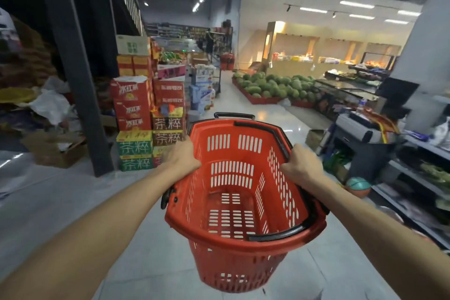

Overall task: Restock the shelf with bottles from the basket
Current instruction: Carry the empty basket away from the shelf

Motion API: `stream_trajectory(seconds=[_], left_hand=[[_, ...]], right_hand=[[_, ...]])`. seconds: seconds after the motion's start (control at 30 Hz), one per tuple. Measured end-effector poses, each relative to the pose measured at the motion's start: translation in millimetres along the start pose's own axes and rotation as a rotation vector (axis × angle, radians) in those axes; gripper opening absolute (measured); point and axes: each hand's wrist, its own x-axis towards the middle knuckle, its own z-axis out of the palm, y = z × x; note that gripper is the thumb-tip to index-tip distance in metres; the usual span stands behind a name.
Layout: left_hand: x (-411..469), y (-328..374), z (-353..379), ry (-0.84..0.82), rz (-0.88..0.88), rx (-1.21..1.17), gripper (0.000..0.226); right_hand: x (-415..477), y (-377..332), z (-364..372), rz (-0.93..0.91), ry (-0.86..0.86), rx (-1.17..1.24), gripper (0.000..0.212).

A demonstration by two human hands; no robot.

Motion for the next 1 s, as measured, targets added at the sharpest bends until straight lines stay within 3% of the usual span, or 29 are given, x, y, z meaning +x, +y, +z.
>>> stream_trajectory(seconds=[0.27, 0.6, 1.0], left_hand=[[216.1, 111.2, 79.4, -0.027, 0.047, 0.011, 0.072], [471.4, 230.2, 140.0, -0.020, 0.042, -0.039, 0.048], [826.0, 291.1, 251.7, -0.043, 0.021, -0.046, 0.067]], right_hand=[[235.9, 75.5, 57.9, -0.020, 0.047, -0.018, 0.035], [532.1, 135.4, 96.3, -0.047, 0.075, -0.025, 0.031], [877.7, 135.5, 214.9, -0.027, 0.001, -0.028, 0.038]])
